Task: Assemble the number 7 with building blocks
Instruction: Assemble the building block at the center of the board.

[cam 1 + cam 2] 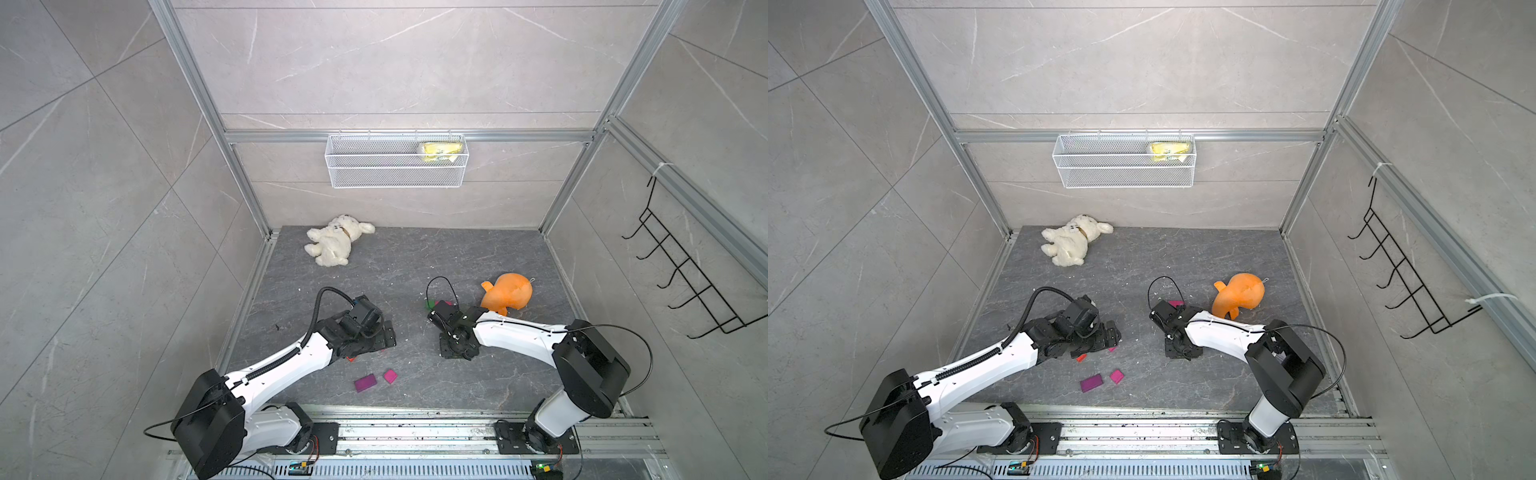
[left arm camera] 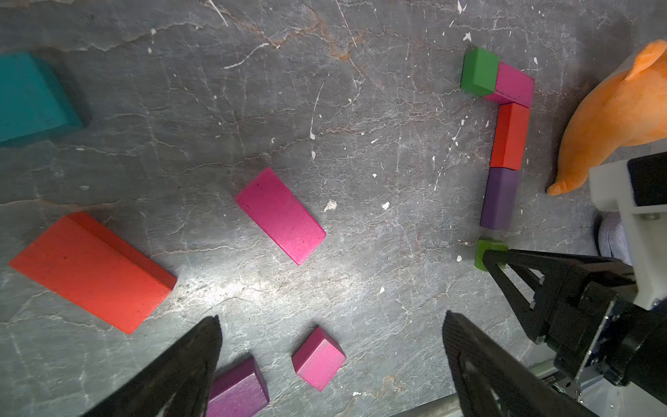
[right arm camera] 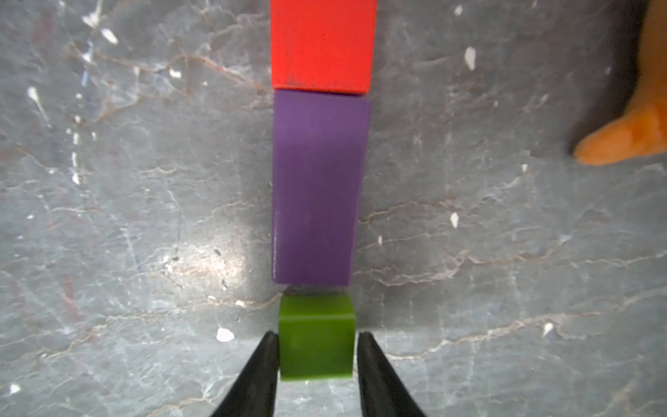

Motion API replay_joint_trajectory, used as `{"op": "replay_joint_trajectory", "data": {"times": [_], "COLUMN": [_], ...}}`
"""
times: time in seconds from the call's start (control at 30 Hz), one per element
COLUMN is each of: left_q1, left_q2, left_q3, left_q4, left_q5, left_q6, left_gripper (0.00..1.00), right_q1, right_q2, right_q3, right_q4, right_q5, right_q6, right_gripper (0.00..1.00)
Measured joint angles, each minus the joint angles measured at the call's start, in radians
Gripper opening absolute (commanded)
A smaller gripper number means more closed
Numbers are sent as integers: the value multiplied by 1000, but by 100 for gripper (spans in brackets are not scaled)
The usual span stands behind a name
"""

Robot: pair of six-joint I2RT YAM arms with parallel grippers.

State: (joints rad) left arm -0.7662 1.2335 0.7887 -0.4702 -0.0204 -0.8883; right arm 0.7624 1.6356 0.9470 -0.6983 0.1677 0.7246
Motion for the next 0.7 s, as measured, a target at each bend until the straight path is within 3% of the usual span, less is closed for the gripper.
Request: {"op": "replay_joint_trajectory", "data": {"times": [0.7], "left_q1": [0], "left_q2": [1], "left_q3": [0], "left_q4": [1], "left_q5": [0], "left_q6": [3], "left_gripper": [100], "right_q1": [-4], "right_q2": [10], "right_q3": [5], "right_q4": [-1], "right_q5": [-6], "right_q6": [10], "right_gripper": [33]}}
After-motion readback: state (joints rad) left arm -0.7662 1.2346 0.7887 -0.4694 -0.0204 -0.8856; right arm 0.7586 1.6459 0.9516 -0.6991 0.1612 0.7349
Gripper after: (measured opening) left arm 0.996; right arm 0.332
